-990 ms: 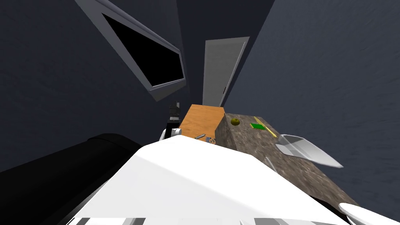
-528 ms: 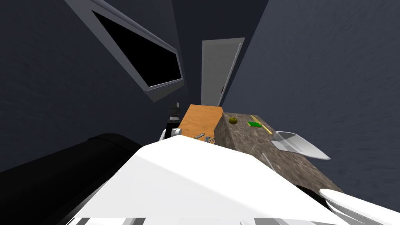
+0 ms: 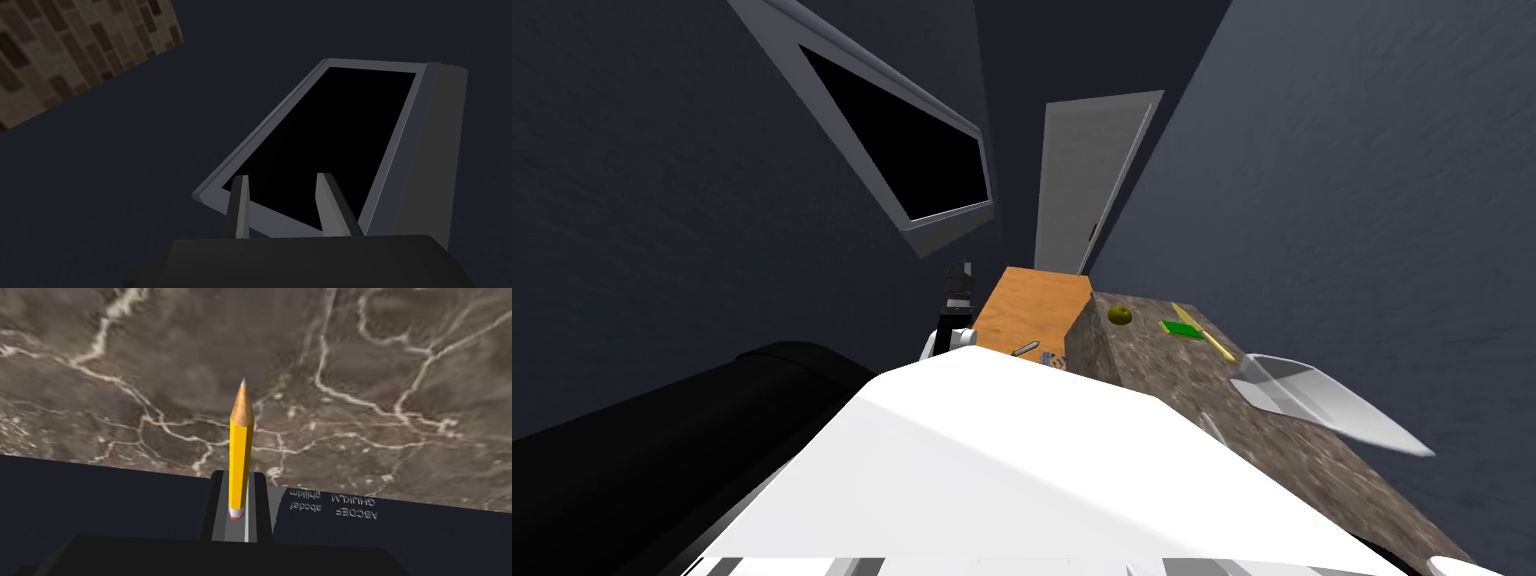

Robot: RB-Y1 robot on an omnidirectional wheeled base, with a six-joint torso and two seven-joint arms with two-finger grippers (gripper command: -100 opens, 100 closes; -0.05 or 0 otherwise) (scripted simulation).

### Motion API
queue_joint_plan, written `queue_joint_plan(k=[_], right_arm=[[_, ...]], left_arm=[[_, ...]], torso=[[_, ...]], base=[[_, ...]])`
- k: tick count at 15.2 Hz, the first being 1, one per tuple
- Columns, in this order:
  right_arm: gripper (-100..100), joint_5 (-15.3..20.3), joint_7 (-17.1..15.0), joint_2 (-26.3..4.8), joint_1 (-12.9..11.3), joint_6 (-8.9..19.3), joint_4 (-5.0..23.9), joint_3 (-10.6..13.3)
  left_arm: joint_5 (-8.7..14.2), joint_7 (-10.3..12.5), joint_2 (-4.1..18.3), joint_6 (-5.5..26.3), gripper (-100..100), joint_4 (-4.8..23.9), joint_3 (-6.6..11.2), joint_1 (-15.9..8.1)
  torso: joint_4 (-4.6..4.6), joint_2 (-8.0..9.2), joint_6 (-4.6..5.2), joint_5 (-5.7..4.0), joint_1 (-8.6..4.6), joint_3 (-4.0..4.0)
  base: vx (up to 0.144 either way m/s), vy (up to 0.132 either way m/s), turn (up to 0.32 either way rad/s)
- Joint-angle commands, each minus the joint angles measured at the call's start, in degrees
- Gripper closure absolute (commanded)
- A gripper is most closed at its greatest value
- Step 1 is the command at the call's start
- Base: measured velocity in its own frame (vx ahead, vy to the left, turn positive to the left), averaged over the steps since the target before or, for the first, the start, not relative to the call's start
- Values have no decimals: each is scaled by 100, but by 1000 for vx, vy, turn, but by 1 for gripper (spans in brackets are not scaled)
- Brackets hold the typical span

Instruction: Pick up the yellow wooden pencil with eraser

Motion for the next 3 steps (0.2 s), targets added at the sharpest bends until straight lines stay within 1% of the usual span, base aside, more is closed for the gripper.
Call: queue_joint_plan(k=[1, 2, 3], right_arm=[[100, 65, 19, 213, 91, -128, 25, -53], [100, 109, 36, 354, 158, -195, 27, -87], [100, 49, 26, 206, 72, -102, 17, -23]], left_arm=[[0, 0, 0, 0, 0, 0, 0, 0], [0, 0, 0, 0, 0, 0, 0, 0], [0, 0, 0, 0, 0, 0, 0, 0]], torso=[[0, 0, 0, 0, 0, 0], [0, 0, -1, 0, -1, 0], [0, 0, -2, 1, 0, 0]], base=[[4, 8, 89], [5, 13, 159], [3, 4, 59]])
